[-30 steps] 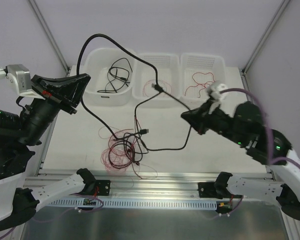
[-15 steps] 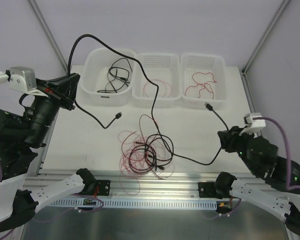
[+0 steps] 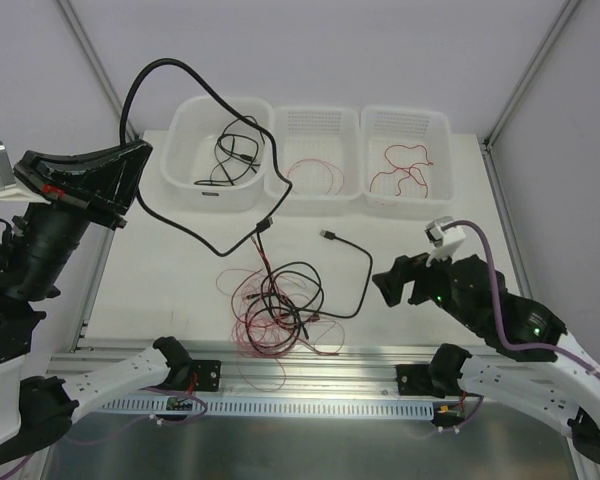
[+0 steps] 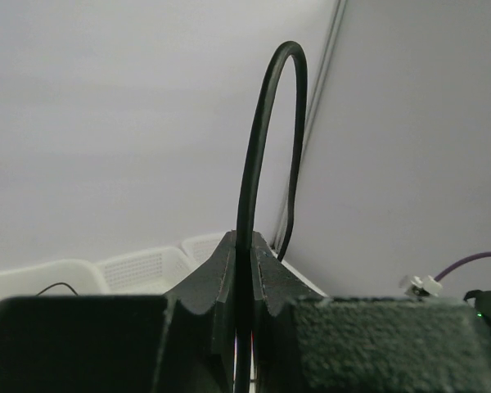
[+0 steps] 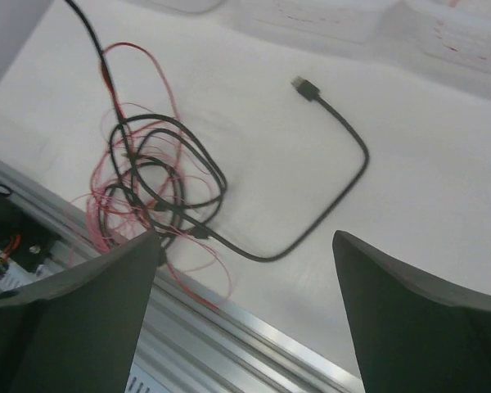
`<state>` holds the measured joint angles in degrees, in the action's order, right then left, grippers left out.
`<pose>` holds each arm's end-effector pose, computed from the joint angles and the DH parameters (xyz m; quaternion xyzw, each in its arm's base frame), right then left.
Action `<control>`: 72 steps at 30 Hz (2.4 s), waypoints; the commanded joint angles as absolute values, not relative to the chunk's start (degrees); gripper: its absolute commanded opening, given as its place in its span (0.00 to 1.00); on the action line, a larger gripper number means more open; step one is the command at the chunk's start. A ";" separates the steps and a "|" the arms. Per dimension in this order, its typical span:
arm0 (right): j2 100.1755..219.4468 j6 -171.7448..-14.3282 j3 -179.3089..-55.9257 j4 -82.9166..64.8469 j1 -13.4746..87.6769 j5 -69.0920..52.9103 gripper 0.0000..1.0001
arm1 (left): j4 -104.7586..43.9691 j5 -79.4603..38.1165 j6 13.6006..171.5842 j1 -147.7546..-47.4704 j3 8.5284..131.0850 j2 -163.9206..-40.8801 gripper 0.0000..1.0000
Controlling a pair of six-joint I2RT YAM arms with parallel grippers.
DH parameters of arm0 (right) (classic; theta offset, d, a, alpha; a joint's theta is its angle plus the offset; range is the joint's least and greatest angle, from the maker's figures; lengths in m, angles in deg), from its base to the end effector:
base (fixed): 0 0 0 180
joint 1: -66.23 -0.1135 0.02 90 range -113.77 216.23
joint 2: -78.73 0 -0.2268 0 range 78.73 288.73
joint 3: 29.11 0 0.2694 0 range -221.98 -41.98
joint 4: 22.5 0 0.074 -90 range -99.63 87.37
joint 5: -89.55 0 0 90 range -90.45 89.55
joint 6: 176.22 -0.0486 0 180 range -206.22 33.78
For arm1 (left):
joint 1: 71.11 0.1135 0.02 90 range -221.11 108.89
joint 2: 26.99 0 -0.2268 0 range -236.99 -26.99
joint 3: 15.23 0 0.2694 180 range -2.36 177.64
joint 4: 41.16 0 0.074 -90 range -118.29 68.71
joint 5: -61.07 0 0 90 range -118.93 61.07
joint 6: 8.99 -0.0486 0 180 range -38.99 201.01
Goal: Untangle the cables
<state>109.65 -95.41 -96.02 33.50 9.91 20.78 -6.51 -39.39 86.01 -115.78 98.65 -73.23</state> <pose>0.1009 0.1196 0.3475 -0.2251 0.7803 0.1781 0.5557 0.0544 -0.0414 0.5928 0.0859 0.4742 -0.3281 0.8125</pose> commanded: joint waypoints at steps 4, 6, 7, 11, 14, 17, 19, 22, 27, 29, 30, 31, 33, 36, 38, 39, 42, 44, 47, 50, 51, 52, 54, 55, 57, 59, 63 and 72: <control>124.50 -91.32 -90.68 -1.65 13.32 -3.32 0.87 | -10.10 -34.47 90.94 -116.11 99.41 -73.49 0.00; 131.18 -91.15 -90.94 -7.67 13.49 -7.64 0.84 | -10.10 -33.33 91.73 -116.11 99.50 -73.31 0.00; 133.46 -91.14 -91.20 -13.18 13.49 -8.61 0.84 | -10.01 -32.98 92.08 -116.11 99.50 -73.23 0.00; 143.05 -92.02 -93.56 -24.38 14.72 -14.67 0.80 | -9.75 -32.10 93.40 -116.11 99.06 -72.70 0.00; 151.31 -93.16 -96.11 -29.57 14.90 -18.36 0.75 | -9.66 -31.48 94.28 -116.11 98.54 -71.91 0.00; 157.99 -94.83 -98.49 -34.40 14.90 -20.48 0.71 | -9.66 -30.52 95.16 -116.20 98.62 -71.82 0.00; 162.11 -95.88 -99.99 -37.13 14.90 -20.93 0.69 | -9.57 -29.90 95.69 -116.11 98.62 -71.82 0.00; 166.16 -96.59 -101.92 -39.16 14.90 -21.19 0.66 | -9.66 -29.46 96.13 -116.11 98.62 -72.08 0.00; 170.48 -96.51 -104.38 -39.43 14.90 -20.84 0.61 | -9.66 -29.02 96.66 -116.11 98.27 -71.82 0.00; 172.06 -96.59 -105.00 -39.51 15.07 -20.58 0.53 | -9.66 -29.02 96.66 -116.11 98.01 -71.56 0.00; 172.24 -96.51 -104.91 -39.77 14.99 -20.40 0.49 | -9.66 -29.11 96.74 -116.11 97.92 -71.29 0.00; 172.51 -96.68 -104.91 -39.78 14.99 -20.23 0.45 | -9.66 -29.20 96.66 -116.11 97.66 -71.12 0.00; 172.86 -96.51 -104.74 -39.69 15.07 -20.23 0.35 | -9.66 -29.46 96.57 -116.11 97.13 -70.59 0.00; 172.77 -96.24 -104.65 -39.16 14.99 -20.31 0.21 | -9.66 -29.37 96.83 -116.20 96.95 -70.15 0.00; 172.60 -95.89 -104.65 -38.81 15.08 -19.96 0.08 | -9.66 -29.28 96.92 -116.11 96.69 -69.89 0.00; 172.42 -95.63 -104.65 -38.29 15.08 -19.79 0.04 | -9.66 -29.37 96.92 -116.11 96.26 -69.71 0.00; 170.50 -93.52 -105.00 -35.49 15.43 -19.09 0.01 | -9.57 -30.16 96.57 -116.11 95.11 -69.10 0.00; 167.16 -90.72 -105.44 -33.02 16.30 -18.39 0.01 | -9.48 -31.56 96.04 -116.11 93.18 -68.48 0.00; 160.49 -83.89 -107.28 -21.55 17.27 -14.44 0.01 | -8.96 -36.64 93.51 -116.11 88.27 -66.47 0.00; 153.80 -76.94 -110.88 -13.79 18.50 -9.78 0.01 | -8.17 -43.14 91.83 -116.11 81.50 -65.58 0.00; 152.05 -75.34 -112.11 -9.93 18.85 -8.37 0.01 | -8.08 -44.48 90.95 -116.11 78.09 -65.40 0.00; 150.64 -73.93 -114.90 -6.41 19.29 -5.66 0.01 | -7.90 -45.36 90.86 -116.11 76.40 -65.40 0.00; 146.86 -69.80 -118.34 -0.07 19.56 -2.75 0.01 | -7.81 -46.94 90.85 -116.11 72.28 -65.66 0.00; 145.89 -68.66 -119.93 1.52 19.56 -0.91 0.01 | -7.90 -47.21 90.86 -116.11 71.13 -65.75 0.00; 143.51 -65.84 -126.25 5.91 19.65 1.56 0.01 | -7.81 -47.48 91.64 -116.11 68.23 -66.45 0.00; 142.63 -64.69 -134.04 9.77 19.56 3.15 0.01 | -7.73 -47.30 92.26 -116.11 66.99 -67.15 0.04; 142.28 -62.49 -146.62 13.75 19.56 2.37 0.01 | -7.90 -45.90 93.32 -116.11 64.62 -67.95 0.11; 139.72 -65.39 -151.84 -0.57 19.65 -6.69 0.01 | -7.72 -44.05 94.55 -116.11 60.57 -70.23 0.21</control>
<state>139.98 -64.35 -150.08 8.96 19.64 -2.95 -6.47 -43.81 93.07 -115.82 61.97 -69.34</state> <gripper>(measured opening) 0.037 0.186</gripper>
